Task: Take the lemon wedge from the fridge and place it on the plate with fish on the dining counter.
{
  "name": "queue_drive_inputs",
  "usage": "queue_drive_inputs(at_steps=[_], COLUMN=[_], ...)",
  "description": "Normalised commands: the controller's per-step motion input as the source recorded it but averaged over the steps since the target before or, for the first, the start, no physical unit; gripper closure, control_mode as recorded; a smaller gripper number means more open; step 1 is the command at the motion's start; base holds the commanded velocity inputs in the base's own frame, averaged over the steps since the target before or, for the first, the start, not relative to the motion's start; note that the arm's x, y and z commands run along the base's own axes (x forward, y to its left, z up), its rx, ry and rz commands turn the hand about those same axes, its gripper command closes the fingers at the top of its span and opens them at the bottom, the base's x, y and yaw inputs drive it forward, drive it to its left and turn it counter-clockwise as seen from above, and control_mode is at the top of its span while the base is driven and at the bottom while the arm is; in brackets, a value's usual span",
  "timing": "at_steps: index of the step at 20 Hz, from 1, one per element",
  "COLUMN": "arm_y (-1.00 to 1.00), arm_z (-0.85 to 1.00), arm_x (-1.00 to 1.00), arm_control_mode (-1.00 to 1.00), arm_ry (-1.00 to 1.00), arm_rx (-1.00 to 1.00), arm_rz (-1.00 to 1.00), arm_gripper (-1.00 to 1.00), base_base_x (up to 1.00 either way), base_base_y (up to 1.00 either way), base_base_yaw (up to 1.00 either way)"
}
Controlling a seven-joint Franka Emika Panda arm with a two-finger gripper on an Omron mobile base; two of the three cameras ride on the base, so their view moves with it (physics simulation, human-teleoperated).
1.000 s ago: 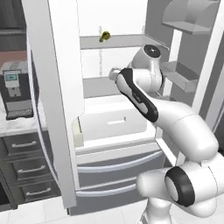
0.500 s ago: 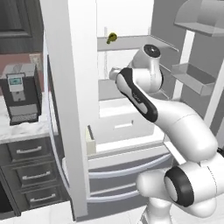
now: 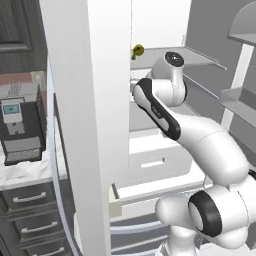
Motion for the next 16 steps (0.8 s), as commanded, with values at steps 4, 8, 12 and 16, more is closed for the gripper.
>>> queue_drive_inputs(at_steps=[4, 8, 12, 16], arm_y=[0.0, 0.0, -0.03, -0.06], arm_z=[0.0, 0.0, 0.16, 0.71], arm_x=[0.0, 0.0, -0.04, -0.04], arm_control_mode=[1.0, 1.0, -1.0, -1.0], arm_ry=[0.0, 0.0, -0.04, -0.15], arm_rx=[0.0, 0.0, 0.0, -0.01], arm_rz=[0.0, 0.0, 0.0, 0.0], arm_gripper=[-1.0, -1.0, -1.0, -1.0], base_base_x=[0.69, 0.33, -0.07, 0.0], base_base_y=[0.0, 0.0, 0.0, 0.0], base_base_yaw=[-0.01, 0.0, 0.0, 0.0])
